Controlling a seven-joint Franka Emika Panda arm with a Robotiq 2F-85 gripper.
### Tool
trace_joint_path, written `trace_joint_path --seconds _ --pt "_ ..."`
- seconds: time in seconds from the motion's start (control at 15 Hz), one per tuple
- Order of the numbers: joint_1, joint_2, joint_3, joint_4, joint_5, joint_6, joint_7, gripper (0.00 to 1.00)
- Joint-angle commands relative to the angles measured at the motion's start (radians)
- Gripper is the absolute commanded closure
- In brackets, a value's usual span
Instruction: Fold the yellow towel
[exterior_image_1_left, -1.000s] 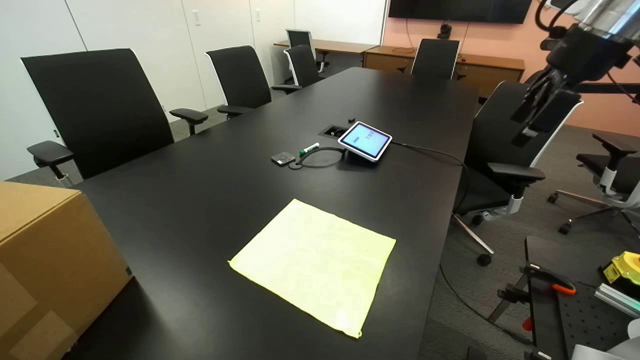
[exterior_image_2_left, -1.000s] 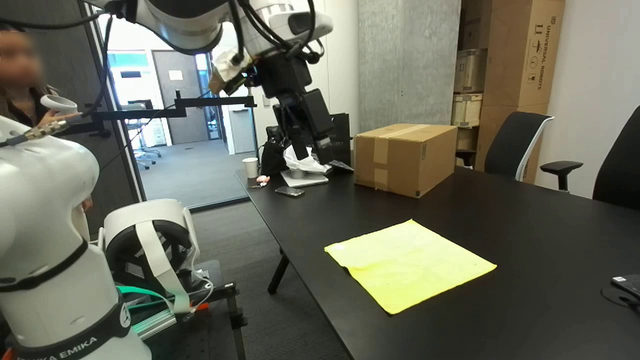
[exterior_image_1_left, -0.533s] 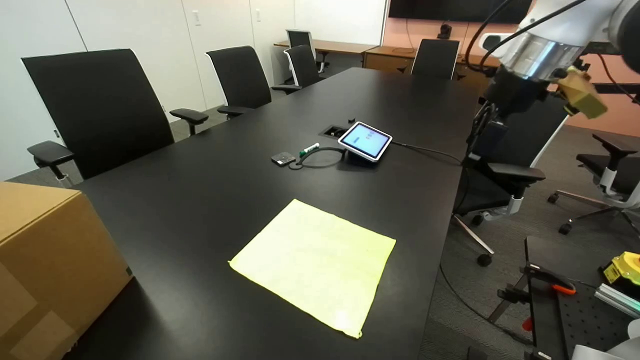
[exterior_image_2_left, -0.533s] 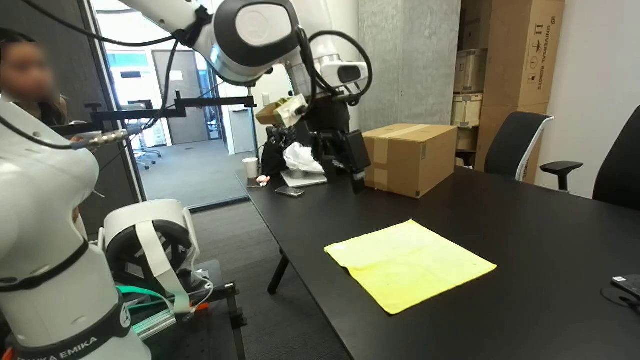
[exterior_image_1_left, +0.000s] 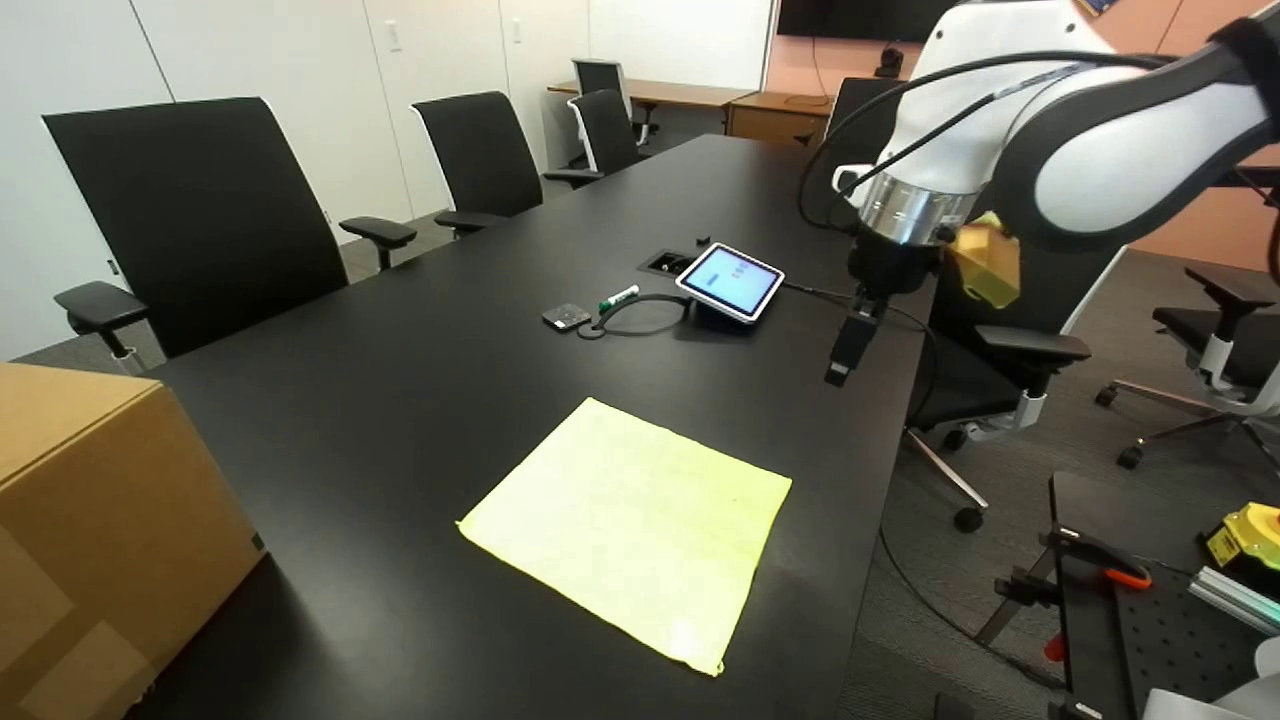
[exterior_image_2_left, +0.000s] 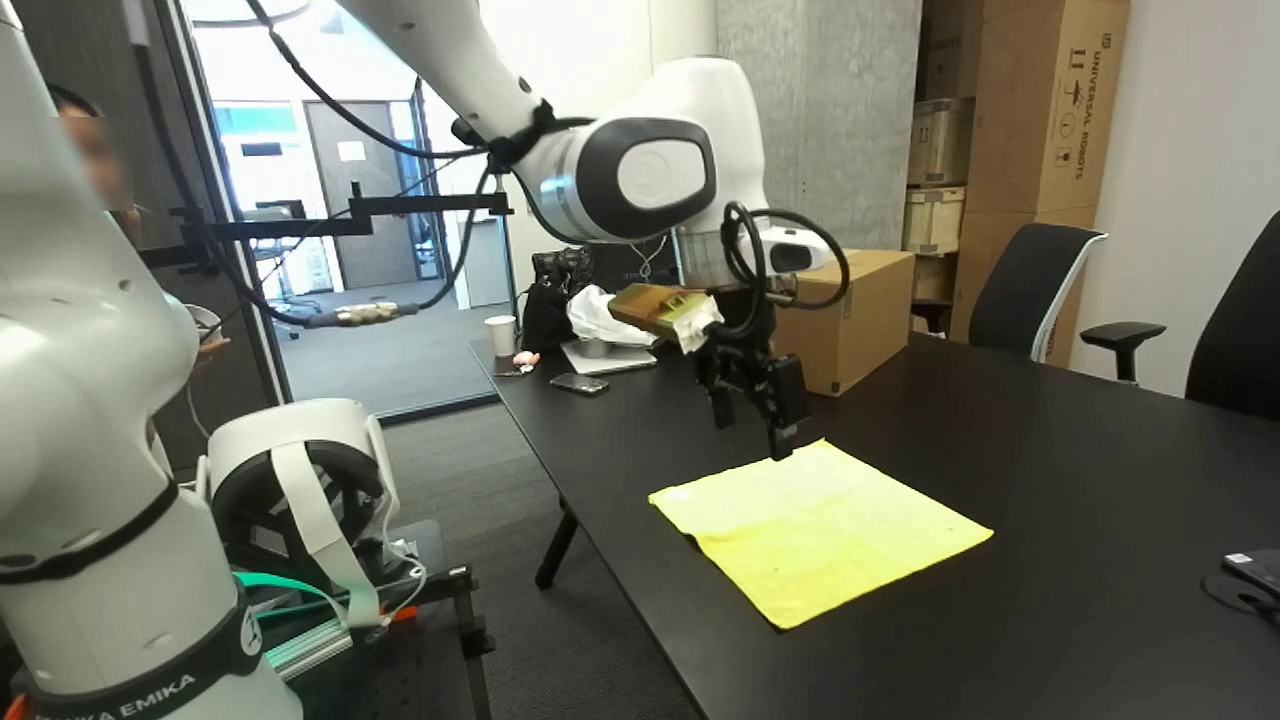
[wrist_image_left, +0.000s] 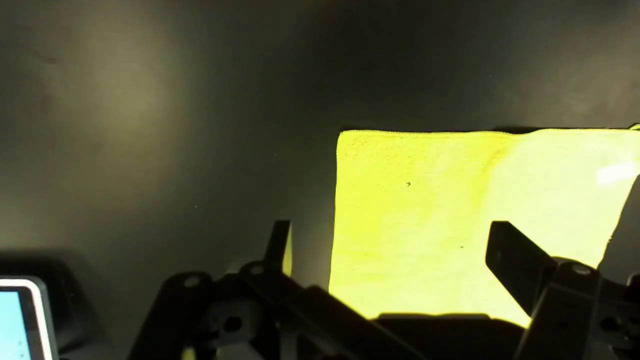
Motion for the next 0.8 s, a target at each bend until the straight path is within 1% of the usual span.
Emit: trace_joint_path --seconds 0.0,0.2,0.53,0.73 --pt "-0.005 0.174 -0.001 0.101 0.028 0.064 0.013 0.0" --pt "-0.01 0.286 -0.007 0.149 0.042 0.109 0.014 0.0" --pt "-0.044 0.426 0.008 0.226 0.107 0.147 -0.046 0.0" --pt "-0.094 0.5 0.047 0.267 0.189 0.158 -0.12 0.0"
